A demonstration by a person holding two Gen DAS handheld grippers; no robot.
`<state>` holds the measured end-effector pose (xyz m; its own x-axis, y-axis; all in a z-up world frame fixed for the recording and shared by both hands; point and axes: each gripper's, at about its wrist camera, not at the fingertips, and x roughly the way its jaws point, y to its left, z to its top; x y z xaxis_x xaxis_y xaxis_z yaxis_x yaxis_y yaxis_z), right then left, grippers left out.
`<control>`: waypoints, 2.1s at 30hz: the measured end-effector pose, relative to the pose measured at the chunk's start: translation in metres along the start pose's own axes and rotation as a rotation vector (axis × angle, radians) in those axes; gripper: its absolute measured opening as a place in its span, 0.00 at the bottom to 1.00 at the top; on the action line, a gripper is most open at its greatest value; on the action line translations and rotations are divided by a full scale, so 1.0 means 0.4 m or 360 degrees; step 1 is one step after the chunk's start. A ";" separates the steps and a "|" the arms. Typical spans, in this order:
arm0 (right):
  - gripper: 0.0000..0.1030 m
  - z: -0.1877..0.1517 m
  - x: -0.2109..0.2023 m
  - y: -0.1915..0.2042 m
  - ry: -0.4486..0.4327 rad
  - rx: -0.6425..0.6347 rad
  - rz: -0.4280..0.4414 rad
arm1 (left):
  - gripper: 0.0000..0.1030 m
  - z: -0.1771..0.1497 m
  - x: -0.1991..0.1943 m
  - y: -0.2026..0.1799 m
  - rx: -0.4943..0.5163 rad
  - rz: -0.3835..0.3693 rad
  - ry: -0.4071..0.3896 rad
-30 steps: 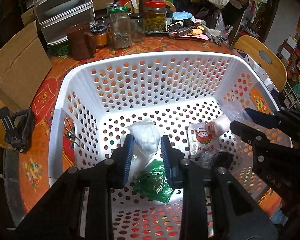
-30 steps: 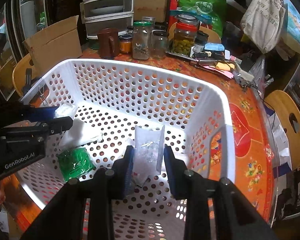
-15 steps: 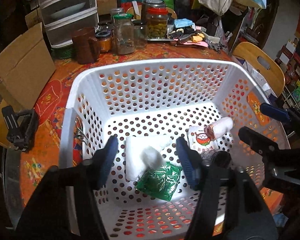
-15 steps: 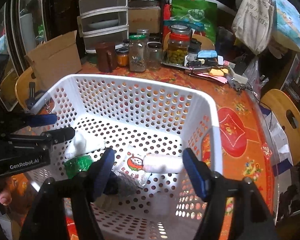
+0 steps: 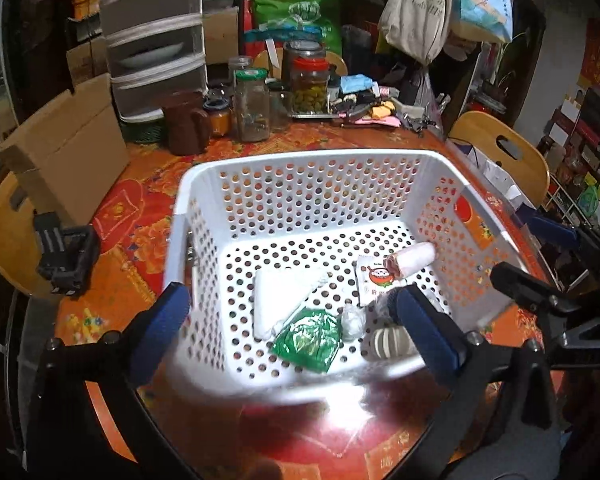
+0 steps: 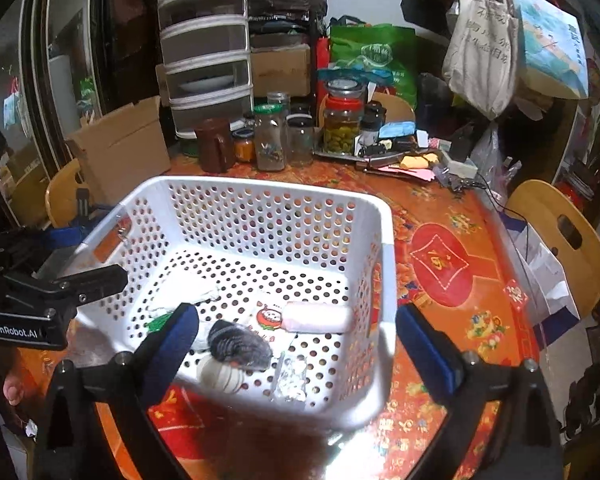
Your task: Organize soft objects
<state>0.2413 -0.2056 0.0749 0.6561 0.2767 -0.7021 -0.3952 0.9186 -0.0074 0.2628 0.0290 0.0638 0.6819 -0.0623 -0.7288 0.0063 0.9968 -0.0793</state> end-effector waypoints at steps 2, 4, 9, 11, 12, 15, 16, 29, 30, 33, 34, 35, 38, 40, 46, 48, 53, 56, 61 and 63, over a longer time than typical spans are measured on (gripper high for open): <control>0.96 -0.012 -0.034 0.007 0.0000 0.0010 -0.0029 | 1.00 -0.020 -0.051 -0.002 0.0015 -0.0016 -0.0044; 0.96 -0.031 -0.075 0.020 -0.0024 0.0008 -0.0061 | 1.00 -0.045 -0.112 -0.007 0.0036 -0.0022 -0.0106; 0.96 -0.095 -0.219 0.056 -0.0205 -0.0022 -0.0058 | 1.00 -0.109 -0.261 -0.020 0.0054 0.0011 -0.0263; 0.96 -0.123 -0.280 0.071 -0.0274 -0.0044 -0.0080 | 1.00 -0.148 -0.330 -0.025 0.0058 -0.0013 -0.0323; 0.96 -0.136 -0.301 0.078 -0.0291 -0.0054 -0.0102 | 1.00 -0.160 -0.351 -0.025 0.0057 -0.0029 -0.0340; 0.96 -0.176 -0.363 0.102 -0.0287 -0.0059 -0.0080 | 1.00 -0.217 -0.437 -0.036 0.0066 -0.0047 -0.0414; 0.96 -0.195 -0.390 0.109 -0.0300 -0.0045 -0.0017 | 1.00 -0.240 -0.468 -0.038 0.0073 -0.0032 -0.0438; 1.00 -0.416 -0.653 0.222 -0.0617 -0.0023 -0.0025 | 1.00 -0.512 -0.692 -0.084 0.0048 -0.0027 -0.0515; 1.00 -0.420 -0.651 0.216 -0.0615 0.0030 -0.0025 | 1.00 -0.514 -0.681 -0.080 0.0028 -0.0051 -0.0495; 1.00 -0.404 -0.601 0.194 -0.0496 0.0069 -0.0036 | 1.00 -0.502 -0.646 -0.072 -0.0005 -0.0021 -0.0499; 1.00 -0.396 -0.579 0.186 -0.0450 0.0074 -0.0031 | 1.00 -0.492 -0.628 -0.067 -0.0009 0.0053 -0.0509; 1.00 -0.388 -0.557 0.175 -0.0422 0.0090 -0.0031 | 1.00 -0.493 -0.620 -0.063 -0.0018 0.0093 -0.0513; 1.00 -0.367 -0.490 0.157 -0.0353 0.0103 -0.0072 | 1.00 -0.465 -0.577 -0.052 -0.0028 0.0094 -0.0501; 1.00 -0.361 -0.456 0.150 -0.0314 0.0116 -0.0066 | 1.00 -0.459 -0.557 -0.046 -0.0022 0.0096 -0.0487; 1.00 -0.371 -0.424 0.157 -0.0277 0.0114 -0.0041 | 1.00 -0.453 -0.522 -0.033 -0.0035 0.0098 -0.0462; 1.00 -0.372 -0.426 0.161 -0.0281 0.0108 -0.0042 | 1.00 -0.450 -0.518 -0.030 -0.0029 0.0096 -0.0459; 1.00 -0.374 -0.426 0.165 -0.0277 0.0094 -0.0043 | 1.00 -0.454 -0.507 -0.040 -0.0010 0.0090 -0.0445; 1.00 -0.374 -0.427 0.165 -0.0275 0.0099 -0.0033 | 1.00 -0.458 -0.502 -0.043 -0.0008 0.0090 -0.0438; 1.00 -0.377 -0.436 0.164 -0.0288 0.0097 -0.0026 | 1.00 -0.458 -0.499 -0.044 -0.0011 0.0089 -0.0439; 1.00 -0.378 -0.439 0.164 -0.0291 0.0095 -0.0026 | 1.00 -0.458 -0.498 -0.044 -0.0005 0.0090 -0.0436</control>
<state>0.0031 -0.2364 0.0900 0.7704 0.3032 -0.5609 -0.3481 0.9370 0.0284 -0.0070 0.0147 0.0860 0.8536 0.0097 -0.5209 -0.0396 0.9981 -0.0463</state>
